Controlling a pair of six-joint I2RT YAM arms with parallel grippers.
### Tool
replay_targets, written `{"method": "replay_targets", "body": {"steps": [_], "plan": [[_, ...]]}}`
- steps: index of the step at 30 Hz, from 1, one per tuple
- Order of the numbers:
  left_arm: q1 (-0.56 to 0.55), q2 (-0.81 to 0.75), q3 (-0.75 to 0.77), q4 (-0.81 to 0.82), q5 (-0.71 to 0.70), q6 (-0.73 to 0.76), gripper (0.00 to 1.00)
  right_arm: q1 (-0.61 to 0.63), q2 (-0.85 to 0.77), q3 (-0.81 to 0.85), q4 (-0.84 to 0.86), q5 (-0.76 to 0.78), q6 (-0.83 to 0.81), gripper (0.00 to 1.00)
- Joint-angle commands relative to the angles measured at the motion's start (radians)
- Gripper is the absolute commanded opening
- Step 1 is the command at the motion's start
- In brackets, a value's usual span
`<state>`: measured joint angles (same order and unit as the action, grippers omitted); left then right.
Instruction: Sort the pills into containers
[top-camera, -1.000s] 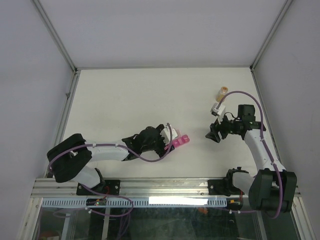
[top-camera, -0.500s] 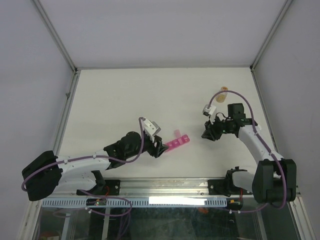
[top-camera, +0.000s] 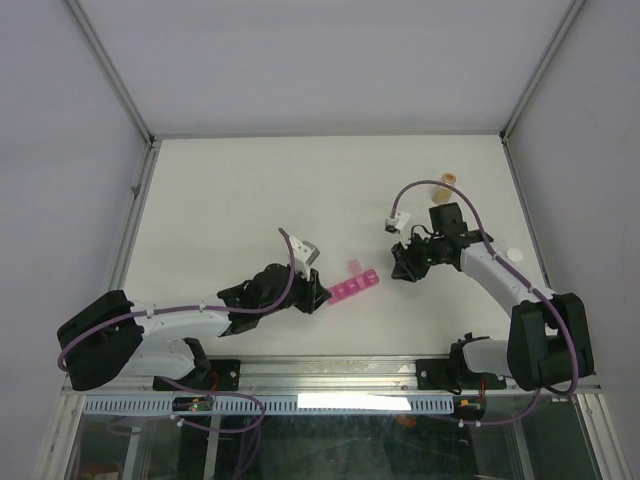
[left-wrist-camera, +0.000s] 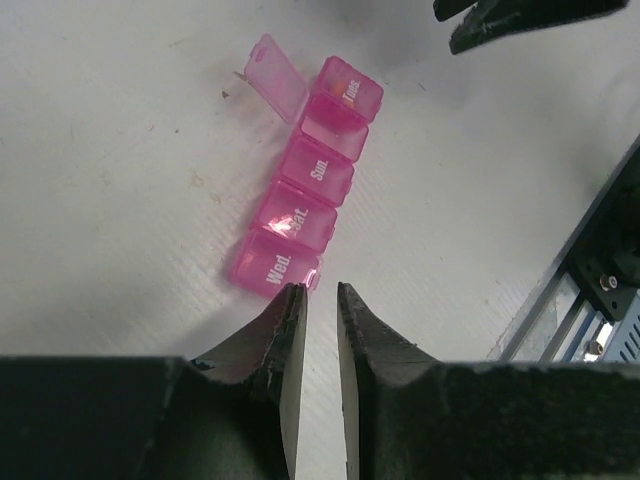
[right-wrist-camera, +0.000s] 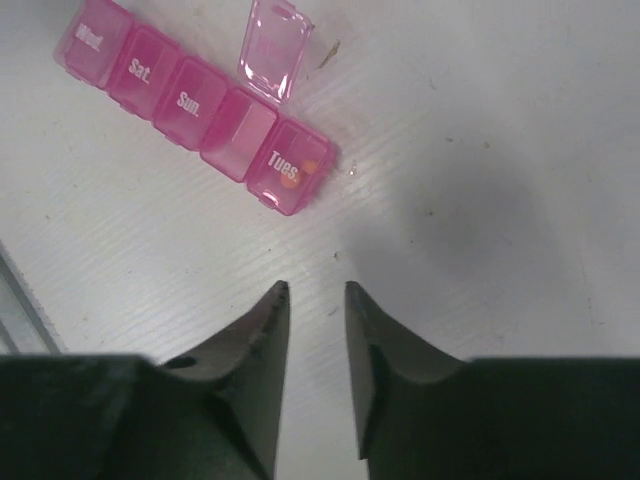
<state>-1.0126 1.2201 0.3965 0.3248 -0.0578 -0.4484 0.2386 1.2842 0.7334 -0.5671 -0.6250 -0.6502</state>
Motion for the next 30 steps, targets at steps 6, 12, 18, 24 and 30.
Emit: {"method": "replay_targets", "body": {"steps": [6,12,18,24,30], "plan": [[0.009,0.067,0.086,-0.058,-0.101,-0.035,0.39,0.012,0.075,0.109,0.052,-0.162,0.108,0.55],[0.009,0.054,0.087,-0.066,-0.118,-0.053,0.42,0.058,0.191,0.166,0.066,-0.127,0.135,0.55],[0.012,0.063,0.1,-0.045,-0.073,0.002,0.29,0.1,0.12,0.156,0.028,-0.224,-0.05,0.58],[0.061,0.038,0.086,-0.013,0.015,0.017,0.24,0.14,0.076,0.138,0.082,-0.216,-0.206,0.62],[0.071,0.012,0.088,0.068,0.138,-0.029,0.09,0.142,0.18,0.186,0.112,-0.069,-0.039,0.6]]}}
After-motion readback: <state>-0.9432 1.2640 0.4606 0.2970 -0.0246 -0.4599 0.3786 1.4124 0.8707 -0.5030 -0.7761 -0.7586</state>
